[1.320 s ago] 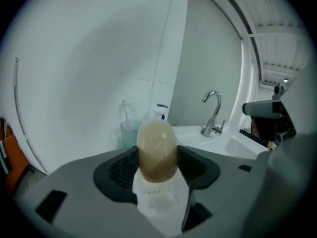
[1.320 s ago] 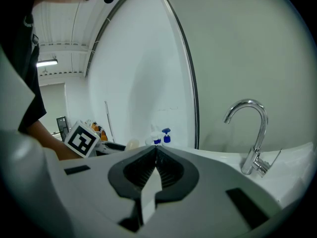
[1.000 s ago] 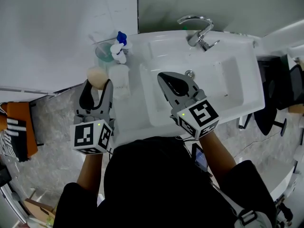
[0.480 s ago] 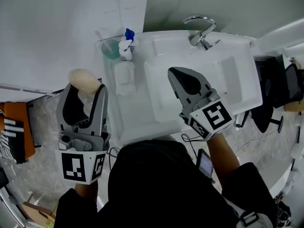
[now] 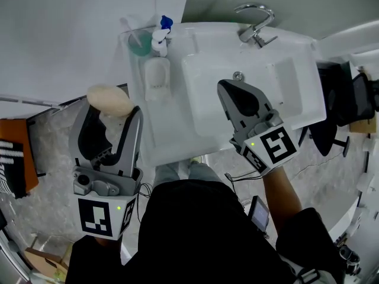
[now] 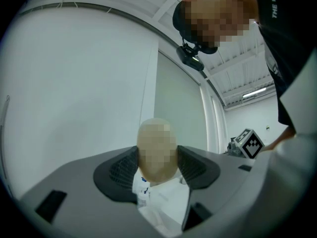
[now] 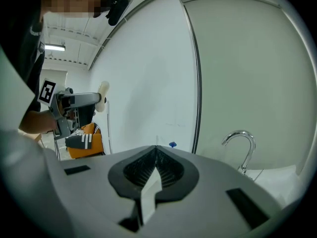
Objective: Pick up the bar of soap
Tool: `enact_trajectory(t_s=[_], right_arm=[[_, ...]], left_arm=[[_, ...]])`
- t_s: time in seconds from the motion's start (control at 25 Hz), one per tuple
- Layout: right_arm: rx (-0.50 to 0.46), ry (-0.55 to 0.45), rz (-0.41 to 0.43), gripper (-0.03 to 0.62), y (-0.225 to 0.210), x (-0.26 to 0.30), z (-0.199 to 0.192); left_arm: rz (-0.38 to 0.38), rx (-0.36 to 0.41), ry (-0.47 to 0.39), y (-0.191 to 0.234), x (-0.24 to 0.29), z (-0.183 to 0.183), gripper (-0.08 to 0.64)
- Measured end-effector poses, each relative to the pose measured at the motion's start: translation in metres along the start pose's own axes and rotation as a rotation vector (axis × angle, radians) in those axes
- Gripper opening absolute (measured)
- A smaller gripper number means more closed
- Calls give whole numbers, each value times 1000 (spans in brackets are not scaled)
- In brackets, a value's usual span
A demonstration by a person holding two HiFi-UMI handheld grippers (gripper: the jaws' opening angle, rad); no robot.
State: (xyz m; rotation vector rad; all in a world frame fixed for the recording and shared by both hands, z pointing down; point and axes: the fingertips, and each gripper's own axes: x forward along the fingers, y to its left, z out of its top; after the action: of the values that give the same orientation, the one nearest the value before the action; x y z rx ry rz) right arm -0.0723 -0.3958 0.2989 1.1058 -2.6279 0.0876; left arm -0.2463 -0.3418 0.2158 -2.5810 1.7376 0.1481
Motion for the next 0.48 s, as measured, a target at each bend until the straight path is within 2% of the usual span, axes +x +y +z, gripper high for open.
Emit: enact_trajectory(t_s=[0.12,0.24,0.48], right_arm=[[-10,-1,11,6,6,-15,-6],[-15,-28,24,6,10,-34,-4],[-36,-112,24,6,11,-104,-4]], left_arm=[[11,-11,29,-16,-15,-3,266],[23,-22,15,-38,-30,6,267],[55,-46,12,-99,-64,7,267]])
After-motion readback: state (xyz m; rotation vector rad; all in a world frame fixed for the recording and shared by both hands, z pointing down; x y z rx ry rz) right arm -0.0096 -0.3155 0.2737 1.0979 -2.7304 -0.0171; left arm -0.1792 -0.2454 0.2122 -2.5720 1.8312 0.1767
